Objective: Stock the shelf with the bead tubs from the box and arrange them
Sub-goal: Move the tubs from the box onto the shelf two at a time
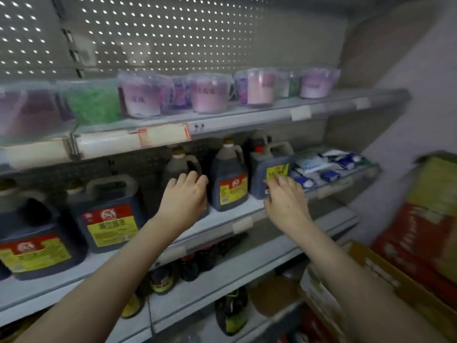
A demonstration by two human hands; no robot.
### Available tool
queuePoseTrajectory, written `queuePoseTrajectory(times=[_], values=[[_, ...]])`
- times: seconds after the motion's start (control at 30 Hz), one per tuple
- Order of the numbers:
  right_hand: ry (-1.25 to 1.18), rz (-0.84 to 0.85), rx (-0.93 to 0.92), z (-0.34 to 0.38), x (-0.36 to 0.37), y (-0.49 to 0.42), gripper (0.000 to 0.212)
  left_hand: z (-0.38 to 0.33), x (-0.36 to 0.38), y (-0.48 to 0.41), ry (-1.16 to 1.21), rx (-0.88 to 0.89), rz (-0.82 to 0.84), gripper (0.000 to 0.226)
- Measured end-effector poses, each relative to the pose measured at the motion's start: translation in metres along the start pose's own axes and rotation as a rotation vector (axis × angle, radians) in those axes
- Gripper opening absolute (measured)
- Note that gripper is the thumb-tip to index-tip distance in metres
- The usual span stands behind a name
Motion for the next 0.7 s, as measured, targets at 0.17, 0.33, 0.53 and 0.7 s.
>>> queuePoseTrajectory(times=[0.17, 0.33, 0.53, 0.7], values=[[0.049, 0.081, 0.078, -0.111, 0.016, 0.027, 0.045, -0.102, 0.046, -0.030, 0.045, 0.072, 0.108, 0.032], [0.052, 0.132, 0.164, -0.218, 0.029, 0.060, 0.045, -0.205, 0.091, -0.056, 0.120, 0.133, 0.182, 0.030], [0.042, 0.172, 0.300, -0.324, 0.045, 0.109, 0.042, -0.314, 0.138, -0.059, 0.166, 0.267, 0.267, 0.029], [0.072, 0.245, 0.470, -0.403, 0.062, 0.156, 0.041, -0.389, 0.174, -0.057, 0.187, 0.337, 0.364, 0.032]])
Point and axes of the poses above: each hand's wrist, its own y-axis away from the middle knuckle, its own x-axis out of the palm, z = x × y, the point moved 9 cm from there along -y, towards the middle knuckle, and after that the axes turned 4 degrees about -z, right-handed, at the moved point
